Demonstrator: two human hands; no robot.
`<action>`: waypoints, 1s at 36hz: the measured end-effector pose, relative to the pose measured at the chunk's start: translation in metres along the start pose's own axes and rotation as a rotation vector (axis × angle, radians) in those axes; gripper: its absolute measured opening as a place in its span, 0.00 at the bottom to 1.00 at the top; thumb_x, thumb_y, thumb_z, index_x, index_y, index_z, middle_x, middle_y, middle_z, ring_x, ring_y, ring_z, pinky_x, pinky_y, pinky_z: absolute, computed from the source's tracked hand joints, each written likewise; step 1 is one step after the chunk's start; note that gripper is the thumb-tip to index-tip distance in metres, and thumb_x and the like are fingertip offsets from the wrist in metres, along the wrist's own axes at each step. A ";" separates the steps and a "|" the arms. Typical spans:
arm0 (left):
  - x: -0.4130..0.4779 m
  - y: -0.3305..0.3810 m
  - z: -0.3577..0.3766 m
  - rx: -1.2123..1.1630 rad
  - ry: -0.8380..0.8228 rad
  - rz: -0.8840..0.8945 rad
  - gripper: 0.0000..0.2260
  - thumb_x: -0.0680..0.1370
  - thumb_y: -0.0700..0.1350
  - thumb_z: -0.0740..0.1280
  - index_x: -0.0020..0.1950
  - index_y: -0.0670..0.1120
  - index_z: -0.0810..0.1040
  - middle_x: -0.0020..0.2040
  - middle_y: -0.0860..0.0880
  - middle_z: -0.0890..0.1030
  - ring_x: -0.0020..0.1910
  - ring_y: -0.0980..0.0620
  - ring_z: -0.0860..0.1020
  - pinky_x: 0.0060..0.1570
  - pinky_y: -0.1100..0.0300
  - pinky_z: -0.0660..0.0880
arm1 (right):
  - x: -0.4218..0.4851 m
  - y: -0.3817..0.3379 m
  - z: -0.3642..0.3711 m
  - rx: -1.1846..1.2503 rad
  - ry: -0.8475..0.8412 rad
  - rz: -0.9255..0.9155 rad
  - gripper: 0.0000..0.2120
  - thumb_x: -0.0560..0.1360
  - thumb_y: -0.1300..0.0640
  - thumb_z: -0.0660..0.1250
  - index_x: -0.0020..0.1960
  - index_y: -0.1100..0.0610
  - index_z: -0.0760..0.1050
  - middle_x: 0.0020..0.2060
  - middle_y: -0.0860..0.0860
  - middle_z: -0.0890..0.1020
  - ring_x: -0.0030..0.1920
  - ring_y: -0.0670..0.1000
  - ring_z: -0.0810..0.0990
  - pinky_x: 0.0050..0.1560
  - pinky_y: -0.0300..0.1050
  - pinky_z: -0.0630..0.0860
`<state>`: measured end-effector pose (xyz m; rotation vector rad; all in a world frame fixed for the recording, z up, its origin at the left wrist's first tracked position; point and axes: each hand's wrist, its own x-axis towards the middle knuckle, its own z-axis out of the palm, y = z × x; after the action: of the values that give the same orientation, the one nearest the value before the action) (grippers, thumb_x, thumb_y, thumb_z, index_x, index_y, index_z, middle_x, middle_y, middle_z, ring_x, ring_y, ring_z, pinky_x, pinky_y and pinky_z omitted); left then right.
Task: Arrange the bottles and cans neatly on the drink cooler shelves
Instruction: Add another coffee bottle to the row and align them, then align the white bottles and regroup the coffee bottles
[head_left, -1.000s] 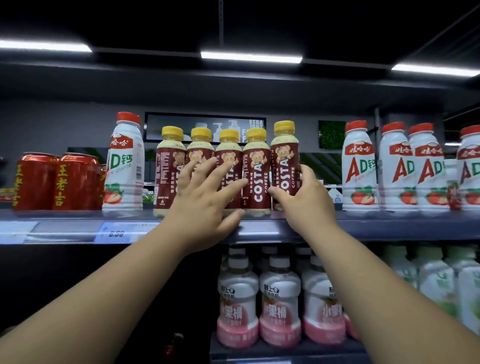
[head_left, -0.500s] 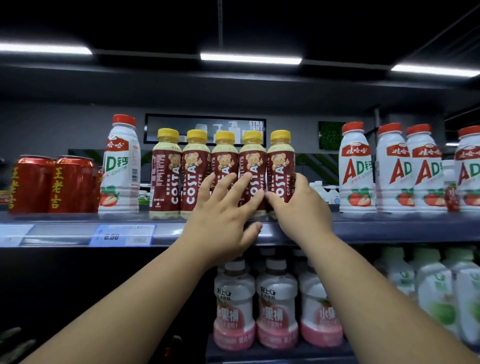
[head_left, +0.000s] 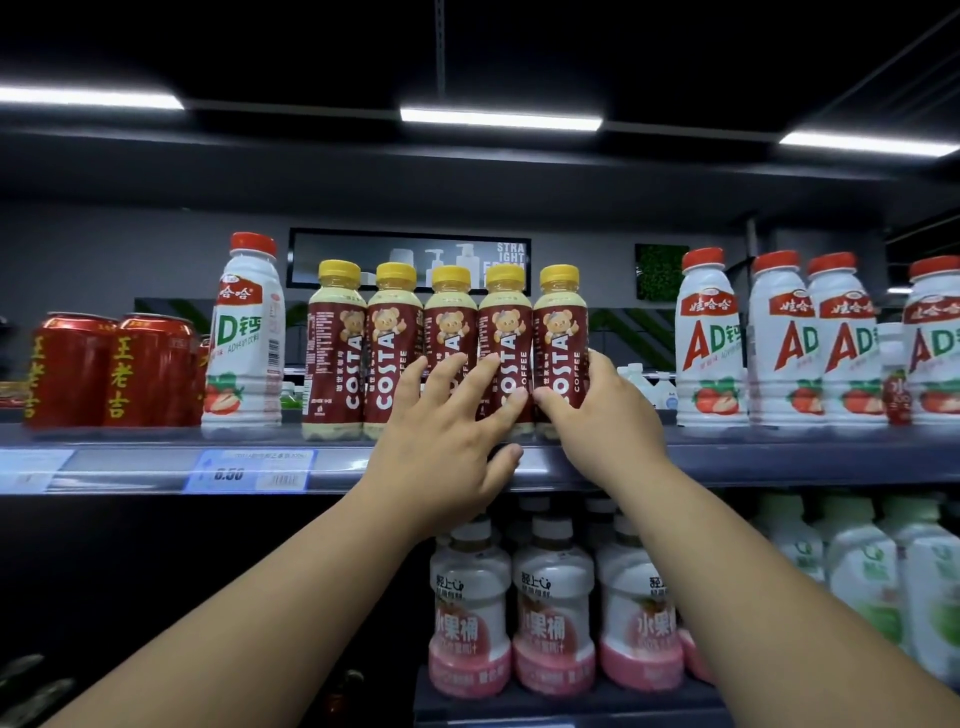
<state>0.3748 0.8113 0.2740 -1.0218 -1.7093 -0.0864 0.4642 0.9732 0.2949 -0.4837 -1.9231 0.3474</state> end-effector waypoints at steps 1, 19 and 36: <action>0.000 0.000 0.000 -0.004 -0.006 -0.002 0.26 0.79 0.62 0.51 0.72 0.55 0.72 0.75 0.43 0.68 0.71 0.37 0.67 0.69 0.36 0.62 | 0.000 0.000 0.000 -0.002 -0.003 -0.002 0.25 0.75 0.37 0.66 0.65 0.50 0.69 0.56 0.50 0.81 0.54 0.56 0.79 0.50 0.50 0.74; -0.016 -0.009 -0.003 -0.131 0.042 -0.128 0.28 0.77 0.60 0.55 0.74 0.51 0.71 0.74 0.42 0.69 0.71 0.40 0.68 0.66 0.43 0.67 | -0.007 -0.007 0.005 -0.046 0.012 -0.025 0.28 0.71 0.29 0.64 0.61 0.47 0.67 0.53 0.48 0.81 0.52 0.55 0.80 0.48 0.51 0.76; -0.064 -0.148 -0.032 -0.196 0.180 -0.610 0.29 0.75 0.52 0.69 0.72 0.51 0.62 0.72 0.44 0.63 0.69 0.41 0.63 0.67 0.45 0.65 | -0.064 -0.121 0.023 0.159 0.138 -0.538 0.26 0.74 0.46 0.67 0.69 0.55 0.72 0.63 0.51 0.77 0.64 0.52 0.72 0.66 0.48 0.68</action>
<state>0.3036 0.6644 0.2962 -0.5749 -1.8131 -0.7278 0.4449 0.8360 0.2891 0.1186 -1.7913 0.1089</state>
